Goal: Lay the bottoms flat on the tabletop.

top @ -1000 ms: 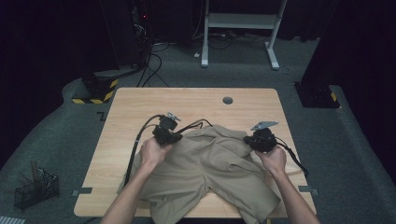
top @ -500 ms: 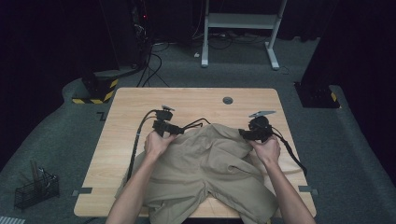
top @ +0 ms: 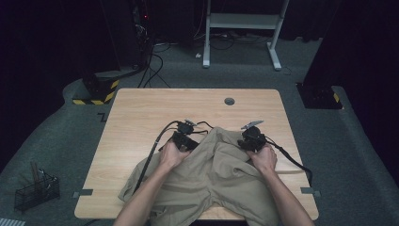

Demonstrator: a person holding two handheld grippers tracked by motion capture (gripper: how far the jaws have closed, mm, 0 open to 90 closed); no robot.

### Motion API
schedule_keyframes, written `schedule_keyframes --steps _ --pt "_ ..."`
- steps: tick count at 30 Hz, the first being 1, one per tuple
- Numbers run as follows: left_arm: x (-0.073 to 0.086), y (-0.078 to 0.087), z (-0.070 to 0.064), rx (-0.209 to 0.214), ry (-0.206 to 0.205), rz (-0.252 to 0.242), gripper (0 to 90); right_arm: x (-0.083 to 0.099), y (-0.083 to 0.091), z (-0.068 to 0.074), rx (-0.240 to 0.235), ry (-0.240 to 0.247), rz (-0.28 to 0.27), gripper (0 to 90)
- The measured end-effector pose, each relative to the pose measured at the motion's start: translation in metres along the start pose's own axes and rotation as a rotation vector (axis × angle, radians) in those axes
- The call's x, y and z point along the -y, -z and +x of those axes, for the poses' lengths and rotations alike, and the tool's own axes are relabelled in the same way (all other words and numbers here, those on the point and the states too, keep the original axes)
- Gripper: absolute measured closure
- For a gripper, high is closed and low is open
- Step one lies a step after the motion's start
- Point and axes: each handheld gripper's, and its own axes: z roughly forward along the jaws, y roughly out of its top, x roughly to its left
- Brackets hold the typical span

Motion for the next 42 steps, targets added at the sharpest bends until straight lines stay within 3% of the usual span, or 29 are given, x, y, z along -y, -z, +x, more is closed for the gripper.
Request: schedule_keyframes --steps 2,4,6,8,12,14,16,18,20,22,23,25,28,30,33,34,35,38,42 --pt "-0.006 -0.003 -0.013 -0.06 -0.072 0.038 69.4 -0.001 0.002 -0.002 -0.012 0.0 -0.011 84.6" --pt "-0.009 -0.003 -0.018 -0.088 -0.105 0.07 89.6 -0.002 0.007 -0.005 -0.012 -0.005 -0.048 85.8" --pt "-0.008 -0.001 -0.014 -0.076 -0.087 0.091 89.9 -0.003 0.021 -0.01 -0.01 -0.034 -0.119 86.3" --pt "-0.002 0.004 -0.006 -0.103 -0.071 0.094 90.0 -0.008 0.045 -0.015 0.007 -0.037 -0.211 86.5" --pt "0.015 0.019 0.019 -0.145 0.011 0.067 90.0 -0.024 0.101 -0.025 0.058 -0.005 -0.39 86.5" --pt "0.025 0.027 0.026 -0.15 0.03 0.044 89.9 -0.026 0.118 -0.031 0.068 -0.011 -0.435 86.4" --pt "0.035 0.032 0.029 -0.128 0.028 0.02 88.8 -0.021 0.115 -0.042 0.076 -0.035 -0.391 86.0" --pt "0.041 0.034 0.03 -0.102 0.023 -0.002 69.3 -0.01 0.091 -0.055 0.066 -0.077 -0.245 81.8" --pt "0.042 0.035 0.03 -0.101 -0.001 -0.04 49.9 0.006 0.062 -0.063 0.073 -0.12 -0.118 70.4" --pt "0.039 0.033 0.03 -0.045 -0.011 -0.065 37.1 0.017 0.049 -0.063 0.07 -0.166 -0.101 59.0" --pt "0.036 0.031 0.028 -0.02 -0.021 -0.057 33.6 0.019 0.047 -0.059 0.071 -0.165 -0.116 55.7" --pt "0.029 0.024 0.022 -0.02 -0.038 -0.036 28.1 0.014 0.049 -0.046 0.064 -0.133 -0.141 52.4" --pt "0.023 0.012 0.009 -0.043 -0.085 0.013 29.3 0.007 0.049 -0.031 0.029 -0.09 -0.152 50.2" --pt "0.022 0.009 0.001 -0.054 -0.112 0.014 31.6 0.008 0.046 -0.025 0.023 -0.071 -0.131 50.3" --pt "0.017 0.01 -0.007 -0.032 -0.112 0.029 58.2 0.015 0.039 -0.022 0.014 -0.071 -0.106 50.4" --pt "0.015 0.01 -0.01 -0.01 -0.119 0.041 71.3 0.018 0.037 -0.02 0.011 -0.074 -0.097 50.4" --pt "0.014 0.009 -0.013 -0.026 -0.132 0.049 85.0 0.02 0.035 -0.018 0.011 -0.068 -0.093 50.4" --pt "0.01 0.01 -0.017 -0.055 -0.155 0.084 88.6 0.023 0.028 -0.012 0.007 -0.064 -0.082 50.6" --pt "0.007 0.034 0.0 -0.077 -0.103 0.001 89.1 0.021 0.021 -0.01 -0.019 -0.076 -0.09 49.7"
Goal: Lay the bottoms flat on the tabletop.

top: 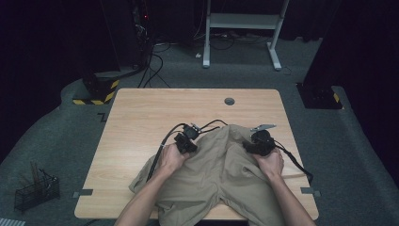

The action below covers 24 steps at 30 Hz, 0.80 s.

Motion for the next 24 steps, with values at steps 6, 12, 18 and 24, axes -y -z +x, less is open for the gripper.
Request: schedule_keyframes --steps 6,12,18,24 --pt "-0.013 0.084 0.02 0.013 0.044 -0.229 89.1 -0.014 -0.017 0.004 -0.052 -0.057 -0.04 48.7" --pt "-0.009 0.074 -0.048 0.249 -0.134 -0.161 88.9 -0.021 -0.03 0.019 -0.058 -0.018 -0.009 48.7" --pt "0.005 0.038 -0.017 0.299 0.066 -0.145 74.7 -0.004 -0.01 0.009 -0.02 0.022 -0.001 48.4" --pt "-0.001 0.038 0.021 0.041 0.203 -0.151 49.3 -0.008 0.007 -0.006 0.027 -0.045 -0.051 46.3"
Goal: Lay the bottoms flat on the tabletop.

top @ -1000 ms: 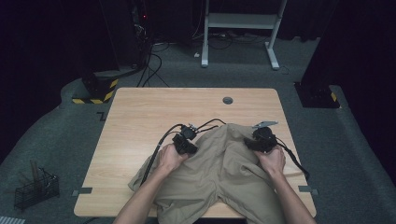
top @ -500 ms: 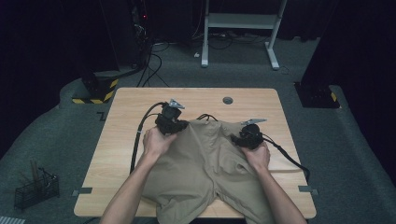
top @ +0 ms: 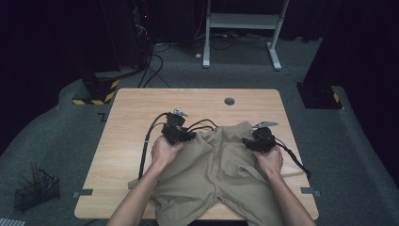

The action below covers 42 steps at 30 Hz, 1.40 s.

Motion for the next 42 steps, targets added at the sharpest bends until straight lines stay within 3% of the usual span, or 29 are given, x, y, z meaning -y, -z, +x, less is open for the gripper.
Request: schedule_keyframes --steps 2,5,6,7,8,10,13,15,16,17,18,19,21,22,23,26,28,29,31,34,36,40,42 --pt "0.004 -0.016 0.001 -0.03 -0.01 0.086 42.9 0.0 0.0 -0.001 0.018 -0.006 0.011 45.0" --pt "0.011 -0.036 0.001 0.019 0.02 0.178 31.8 0.001 -0.007 0.001 0.024 0.003 0.064 42.5" --pt "0.013 -0.043 -0.001 0.027 0.023 0.229 31.0 0.001 -0.01 0.003 0.023 0.009 0.082 42.5" --pt "0.015 -0.051 -0.004 0.022 0.009 0.294 30.0 0.001 -0.013 0.004 0.024 0.01 0.097 42.6" --pt "0.017 -0.055 -0.009 0.008 -0.033 0.306 28.4 0.001 -0.017 0.004 0.027 0.01 0.113 43.0" --pt "0.017 -0.056 -0.016 -0.044 -0.068 0.321 29.9 0.001 -0.024 0.005 0.031 0.012 0.137 49.2" --pt "0.016 -0.058 -0.019 -0.126 -0.115 0.315 36.9 -0.001 -0.027 0.005 0.014 0.019 0.129 72.4" --pt "0.012 -0.057 -0.019 -0.194 -0.148 0.292 50.5 -0.003 -0.028 0.002 0.007 0.032 0.125 86.4" --pt "0.009 -0.056 -0.019 -0.233 -0.185 0.289 54.9 -0.005 -0.028 0.001 0.011 0.037 0.118 88.1" --pt "0.006 -0.055 -0.017 -0.259 -0.2 0.269 73.3 -0.007 -0.027 0.0 0.02 0.045 0.106 88.6" --pt "0.001 -0.054 -0.015 -0.322 -0.227 0.233 77.0 -0.011 -0.027 -0.001 0.033 0.053 0.096 88.9" --pt "-0.005 -0.052 -0.009 -0.363 -0.224 0.195 80.1 -0.015 -0.025 -0.002 0.048 0.06 0.079 88.9" --pt "-0.017 -0.05 0.001 -0.46 -0.216 0.091 80.4 -0.029 -0.021 -0.003 0.066 0.059 0.029 88.8" --pt "-0.022 -0.052 0.006 -0.501 -0.196 0.058 77.2 -0.036 -0.022 -0.003 0.073 0.058 0.016 88.0" --pt "-0.026 -0.054 0.01 -0.512 -0.179 0.059 72.0 -0.044 -0.024 -0.003 0.08 0.06 0.0 84.3" --pt "-0.025 -0.047 0.019 -0.43 -0.133 0.03 49.2 -0.059 -0.029 -0.006 0.068 0.006 0.01 59.4" --pt "-0.015 -0.031 0.023 -0.34 -0.11 -0.042 45.5 -0.056 -0.021 -0.005 0.034 -0.013 -0.02 53.2" --pt "-0.009 -0.023 0.024 -0.307 -0.098 -0.057 43.0 -0.053 -0.017 -0.003 0.015 0.001 -0.019 50.6" --pt "0.002 -0.009 0.027 -0.23 -0.083 -0.047 37.9 -0.041 -0.006 0.002 -0.004 0.045 0.01 46.8" --pt "0.024 0.004 0.032 -0.184 -0.085 -0.002 35.0 -0.014 0.017 0.008 -0.034 0.074 0.021 45.1" --pt "0.035 0.004 0.036 -0.13 -0.046 0.022 35.6 0.004 0.025 0.012 -0.05 0.076 0.046 44.5" --pt "0.049 -0.02 0.041 -0.158 -0.032 0.096 43.6 0.027 0.016 0.022 -0.053 0.095 0.109 46.5" --pt "0.047 -0.032 0.047 -0.158 -0.002 0.107 50.0 0.026 0.005 0.026 -0.039 0.112 0.125 55.0"
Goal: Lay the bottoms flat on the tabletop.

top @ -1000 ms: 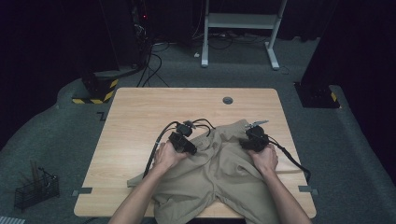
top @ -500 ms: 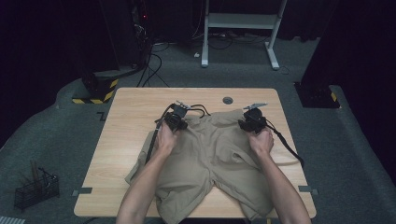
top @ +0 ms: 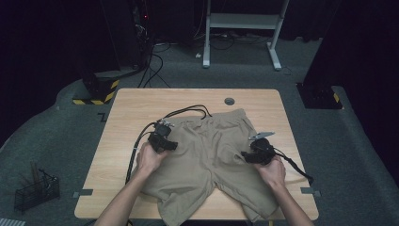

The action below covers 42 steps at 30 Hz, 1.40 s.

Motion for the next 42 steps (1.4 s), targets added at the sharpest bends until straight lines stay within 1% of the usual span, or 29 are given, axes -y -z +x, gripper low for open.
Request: schedule_keyframes --steps 1,3,4,5,6,7,8,9,10,12,13,15,16,17,20,22,24,25,26,27,29,31,32,35,37,39,40,41,42 --pt "-0.003 -0.005 0.001 -0.005 0.014 -0.011 52.9 -0.002 -0.007 0.0 0.007 0.006 0.0 60.7" --pt "-0.014 -0.014 0.001 -0.038 0.0 -0.041 59.4 -0.008 -0.014 -0.005 -0.019 -0.032 -0.031 74.5" --pt "-0.021 -0.019 0.002 -0.04 -0.01 -0.052 63.4 -0.012 -0.018 -0.007 -0.012 -0.032 -0.039 82.0" --pt "-0.029 -0.024 0.002 -0.058 -0.015 -0.061 67.0 -0.017 -0.022 -0.008 0.019 -0.012 -0.039 86.9" --pt "-0.037 -0.029 0.003 -0.093 -0.019 -0.064 69.5 -0.022 -0.026 -0.01 0.057 0.006 -0.039 87.5" --pt "-0.046 -0.032 0.004 -0.112 0.003 -0.05 71.2 -0.028 -0.03 -0.012 0.071 -0.007 -0.032 87.7" --pt "-0.053 -0.034 0.005 -0.113 0.026 -0.024 71.5 -0.034 -0.034 -0.016 0.075 -0.025 -0.02 87.6" --pt "-0.057 -0.033 0.006 -0.115 0.022 -0.015 70.1 -0.04 -0.036 -0.02 0.08 -0.039 -0.011 87.0" --pt "-0.058 -0.025 0.006 -0.111 0.016 -0.051 66.5 -0.042 -0.037 -0.022 0.088 -0.046 -0.009 82.8" --pt "-0.05 -0.001 0.007 -0.061 0.0 -0.129 58.4 -0.041 -0.028 -0.024 0.079 -0.042 -0.055 70.0" --pt "-0.042 0.011 0.007 -0.041 -0.007 -0.145 55.1 -0.038 -0.019 -0.024 0.06 -0.044 -0.086 65.5" --pt "-0.022 0.034 0.008 -0.004 -0.026 -0.144 48.1 -0.028 -0.001 -0.025 0.028 -0.033 -0.113 57.4" --pt "-0.009 0.042 0.008 0.007 -0.035 -0.136 44.9 -0.022 0.008 -0.024 0.005 -0.029 -0.12 54.5" --pt "0.004 0.048 0.008 0.002 -0.048 -0.117 42.0 -0.014 0.017 -0.024 -0.015 -0.018 -0.13 52.6" --pt "0.043 0.057 0.011 -0.02 -0.03 -0.079 37.0 0.013 0.042 -0.02 -0.033 0.023 -0.162 48.7" --pt "0.063 0.052 0.018 -0.017 0.017 -0.055 36.9 0.032 0.052 -0.02 -0.035 0.031 -0.176 48.1" --pt "0.077 0.041 0.025 0.001 0.073 -0.017 41.2 0.049 0.056 -0.022 -0.044 0.014 -0.171 48.2" --pt "0.082 0.04 0.026 -0.006 0.083 -0.065 46.4 0.055 0.054 -0.023 -0.045 -0.001 -0.155 48.5" --pt "0.083 0.04 0.027 -0.029 0.091 -0.073 54.7 0.06 0.051 -0.024 -0.044 -0.01 -0.133 49.5" --pt "0.082 0.04 0.027 -0.036 0.089 -0.07 63.1 0.065 0.046 -0.025 -0.051 -0.023 -0.101 54.5" --pt "0.082 0.042 0.025 -0.039 0.08 -0.042 76.2 0.07 0.038 -0.023 -0.058 -0.016 -0.054 63.4" --pt "0.086 0.047 0.022 -0.028 0.071 -0.008 88.7 0.071 0.038 -0.018 -0.036 0.004 -0.07 82.5" --pt "0.089 0.05 0.019 -0.024 0.066 0.012 89.4 0.071 0.039 -0.015 -0.02 0.016 -0.079 87.9" --pt "0.103 0.064 0.005 0.009 0.045 0.025 89.7 0.075 0.045 0.002 -0.057 0.051 -0.082 89.2" --pt "0.111 0.072 -0.004 0.059 0.047 0.048 89.6 0.08 0.052 0.015 -0.087 0.083 -0.071 89.2" --pt "0.114 0.077 -0.013 0.137 0.028 0.07 88.9 0.082 0.057 0.024 -0.131 0.106 -0.065 88.6" --pt "0.113 0.08 -0.015 0.18 0.023 0.053 85.3 0.082 0.06 0.028 -0.149 0.119 -0.072 88.0" --pt "0.109 0.082 -0.015 0.203 0.025 0.02 77.3 0.08 0.063 0.029 -0.151 0.127 -0.094 83.5" --pt "0.102 0.083 -0.015 0.191 0.031 -0.01 67.6 0.076 0.066 0.029 -0.145 0.117 -0.124 73.8"
